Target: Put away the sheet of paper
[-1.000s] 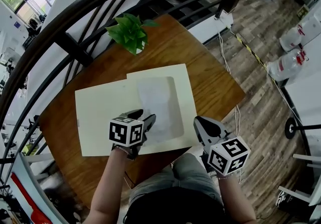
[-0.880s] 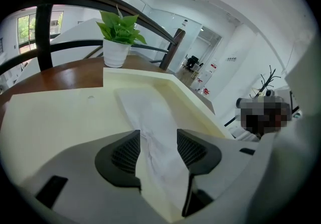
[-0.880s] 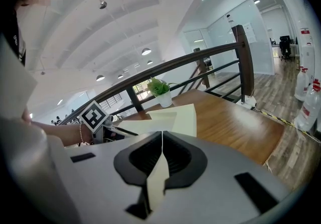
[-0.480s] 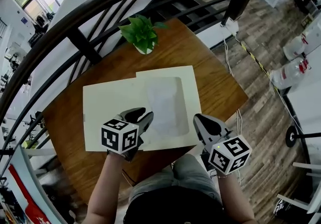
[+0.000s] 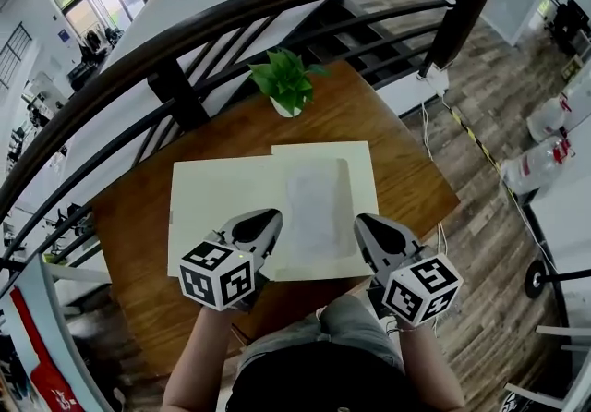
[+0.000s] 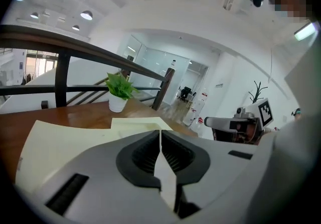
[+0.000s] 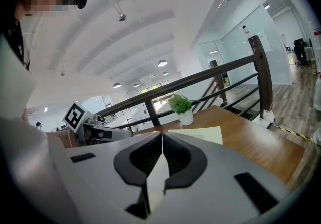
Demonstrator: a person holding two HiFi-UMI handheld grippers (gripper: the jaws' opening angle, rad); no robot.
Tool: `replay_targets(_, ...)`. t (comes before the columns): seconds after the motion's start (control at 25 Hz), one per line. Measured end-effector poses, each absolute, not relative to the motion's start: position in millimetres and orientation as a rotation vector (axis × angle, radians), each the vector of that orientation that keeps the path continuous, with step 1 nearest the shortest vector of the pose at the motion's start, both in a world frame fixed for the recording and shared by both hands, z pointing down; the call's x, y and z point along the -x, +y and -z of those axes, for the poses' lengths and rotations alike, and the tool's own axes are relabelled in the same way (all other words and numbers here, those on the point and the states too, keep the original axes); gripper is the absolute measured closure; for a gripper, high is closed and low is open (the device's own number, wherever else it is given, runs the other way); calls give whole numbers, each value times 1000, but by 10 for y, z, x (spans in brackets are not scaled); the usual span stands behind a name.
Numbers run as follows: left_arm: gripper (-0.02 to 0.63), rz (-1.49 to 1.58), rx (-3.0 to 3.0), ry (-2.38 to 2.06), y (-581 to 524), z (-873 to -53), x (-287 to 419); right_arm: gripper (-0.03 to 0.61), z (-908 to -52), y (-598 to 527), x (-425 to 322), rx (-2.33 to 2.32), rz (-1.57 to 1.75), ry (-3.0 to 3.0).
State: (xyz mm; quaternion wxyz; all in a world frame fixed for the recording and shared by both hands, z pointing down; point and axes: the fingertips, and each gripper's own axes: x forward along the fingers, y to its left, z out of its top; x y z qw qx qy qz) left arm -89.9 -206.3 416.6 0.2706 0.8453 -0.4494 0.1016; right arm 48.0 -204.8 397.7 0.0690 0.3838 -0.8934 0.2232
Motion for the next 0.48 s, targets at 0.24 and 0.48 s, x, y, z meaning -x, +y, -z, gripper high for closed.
replay_targets(0.24,592,-257,-2305,-1262,-1954,-4040,916,549,-3821,-1981,-300,-1091,-608,-2728)
replay_targets(0.48,592,-225,-2295,-1288,-1872,-3993,925,551,-3755,-1911,-134,-1015,-571,-2750)
